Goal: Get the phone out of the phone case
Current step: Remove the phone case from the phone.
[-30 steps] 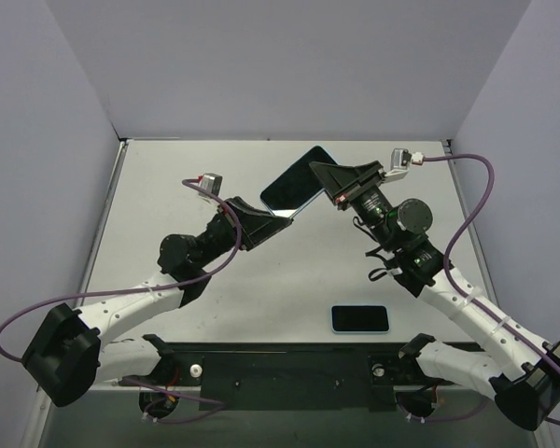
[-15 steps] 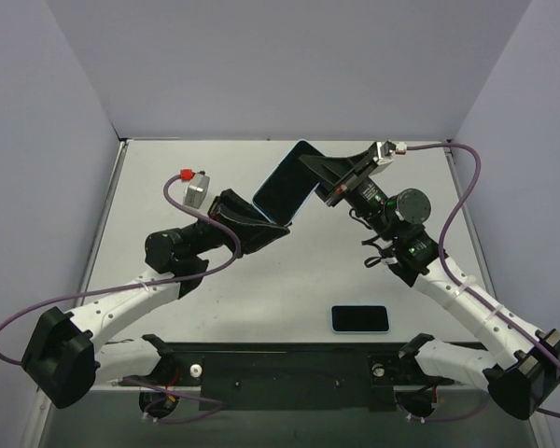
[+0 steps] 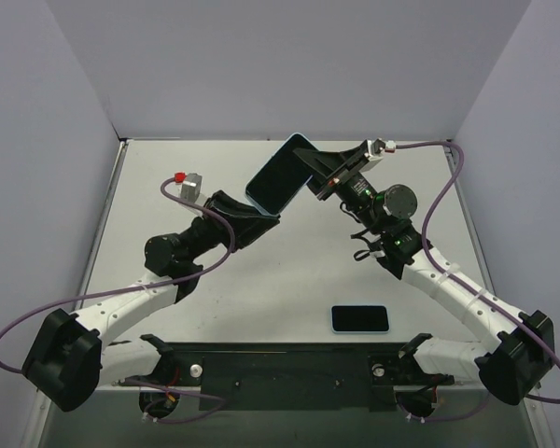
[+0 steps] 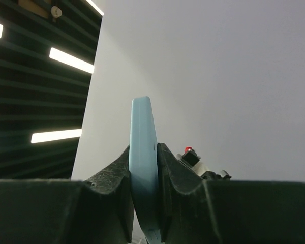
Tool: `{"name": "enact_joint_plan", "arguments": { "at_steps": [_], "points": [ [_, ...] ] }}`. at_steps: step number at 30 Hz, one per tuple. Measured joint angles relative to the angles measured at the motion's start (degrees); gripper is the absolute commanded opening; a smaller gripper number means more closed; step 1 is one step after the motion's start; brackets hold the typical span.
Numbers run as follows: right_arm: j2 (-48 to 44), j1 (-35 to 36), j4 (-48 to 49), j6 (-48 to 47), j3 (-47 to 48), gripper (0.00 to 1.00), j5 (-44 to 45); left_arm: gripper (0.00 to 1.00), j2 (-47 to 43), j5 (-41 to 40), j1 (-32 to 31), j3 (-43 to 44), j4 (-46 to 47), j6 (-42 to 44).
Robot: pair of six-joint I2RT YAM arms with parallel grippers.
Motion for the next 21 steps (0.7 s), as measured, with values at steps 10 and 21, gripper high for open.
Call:
{"name": "enact_joint_plan", "arguments": {
  "at_steps": [10,21],
  "points": [
    [2.4,-0.8,5.5,0.0,-0.7,0.0,1.0,0.16,-0.4,-5.3,0.0,-0.6,-4.9,-12.8],
    [-3.2,-7.7,-2.2,-7.2,-3.1,0.0,-5.5,0.78,-11.9,-1.5,-0.2,-1.2,-32.0,-1.7]
  ]
}}
